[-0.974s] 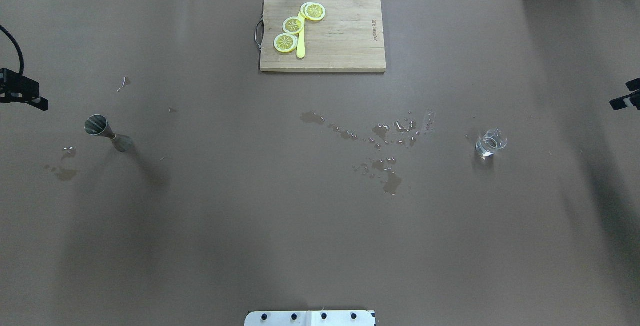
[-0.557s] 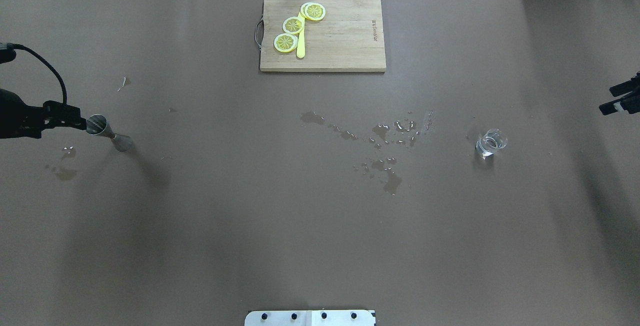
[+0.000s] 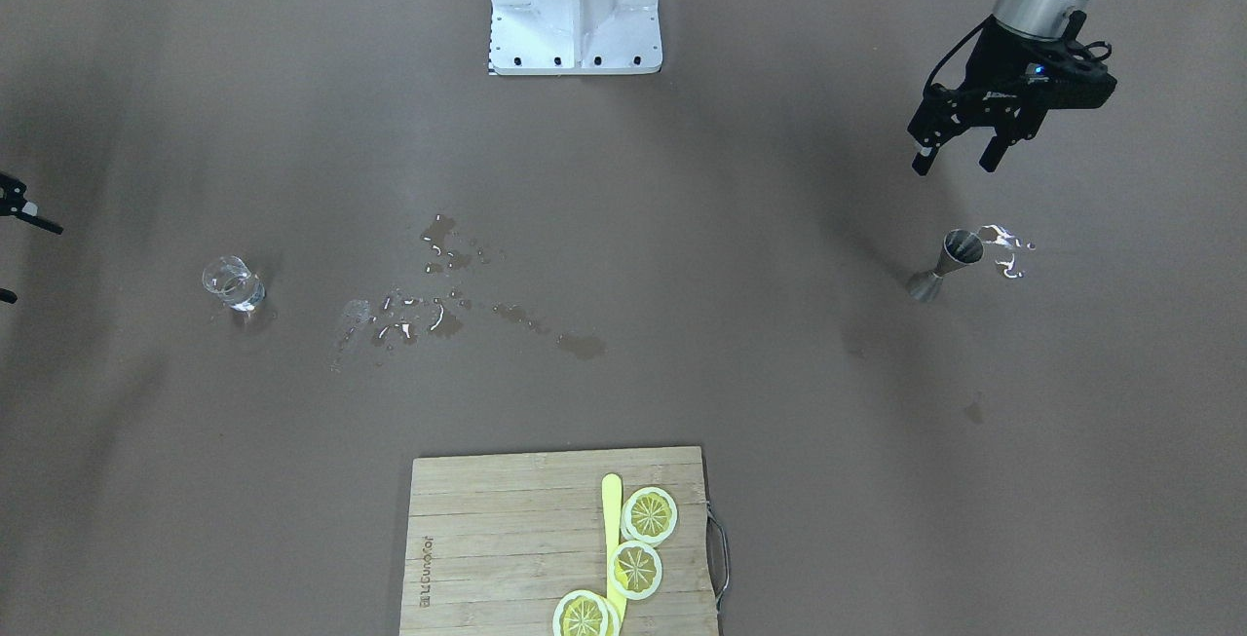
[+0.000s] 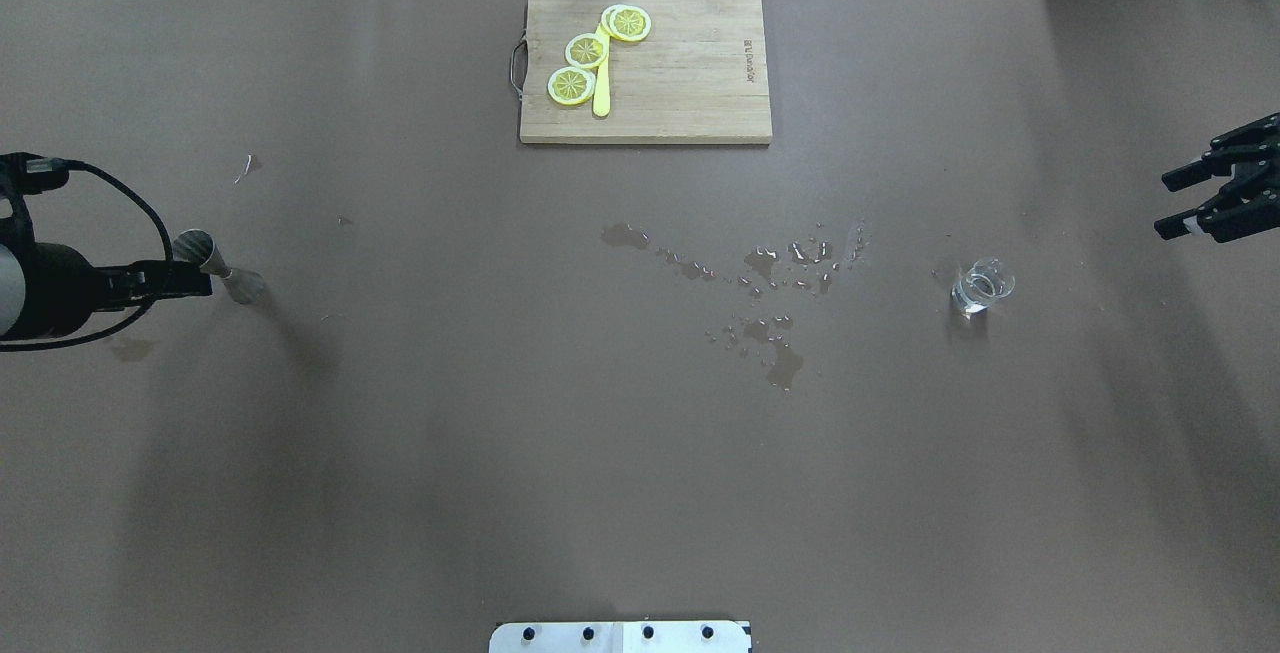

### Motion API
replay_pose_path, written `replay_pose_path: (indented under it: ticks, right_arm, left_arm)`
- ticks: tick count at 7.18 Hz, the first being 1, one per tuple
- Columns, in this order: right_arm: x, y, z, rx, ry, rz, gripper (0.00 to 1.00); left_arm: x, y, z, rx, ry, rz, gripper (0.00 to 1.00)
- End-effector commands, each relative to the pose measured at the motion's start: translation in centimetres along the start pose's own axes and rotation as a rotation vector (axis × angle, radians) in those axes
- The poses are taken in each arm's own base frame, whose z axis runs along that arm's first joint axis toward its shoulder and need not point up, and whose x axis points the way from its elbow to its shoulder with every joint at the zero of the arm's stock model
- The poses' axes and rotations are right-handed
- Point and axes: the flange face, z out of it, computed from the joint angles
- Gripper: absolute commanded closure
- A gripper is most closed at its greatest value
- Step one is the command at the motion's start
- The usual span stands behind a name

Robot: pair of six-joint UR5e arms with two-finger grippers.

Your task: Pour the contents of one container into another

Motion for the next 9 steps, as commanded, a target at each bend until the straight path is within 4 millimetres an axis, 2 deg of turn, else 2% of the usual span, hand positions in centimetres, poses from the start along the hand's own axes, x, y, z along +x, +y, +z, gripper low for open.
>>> replay_pose_path:
  ticks: [1,2,3,5,6,7,8,9]
  right_arm:
    - [0.6,-0.5,0.6,0.013,-0.005,-0.043,0.15]
    - [1.5,1.5,1.1,0.024,-0.001,-0.068,0.15]
    - [1.8,2.3,1.3,0.027,0.001,-0.079,0.15]
    - [1.1,1.4,2.0,0.042,0.044,-0.153,0.16]
    - [0.2,1.2,3.1,0.056,0.050,-0.213,0.17]
    - [-0.9,0.8,5.1,0.069,0.061,-0.281,0.19]
    - [-2.4,0.8,7.6,0.080,0.073,-0.342,0.19]
    - [-2.9,0.8,8.8,0.076,0.065,-0.353,0.19]
  left_arm:
    - [0.3,3.9,0.9,0.110,-0.037,0.076,0.01]
    - [0.3,4.9,1.4,0.119,-0.049,0.096,0.01]
    - [0.5,5.8,2.0,0.167,-0.063,0.095,0.01]
    - [0.0,7.9,5.0,0.340,-0.058,0.056,0.01]
    - [-0.2,7.9,6.1,0.412,-0.039,0.050,0.01]
    - [0.0,7.9,7.7,0.435,-0.029,0.046,0.01]
    - [-0.3,7.5,9.2,0.544,-0.052,0.051,0.01]
    - [-0.1,8.5,9.9,0.594,-0.061,0.071,0.02]
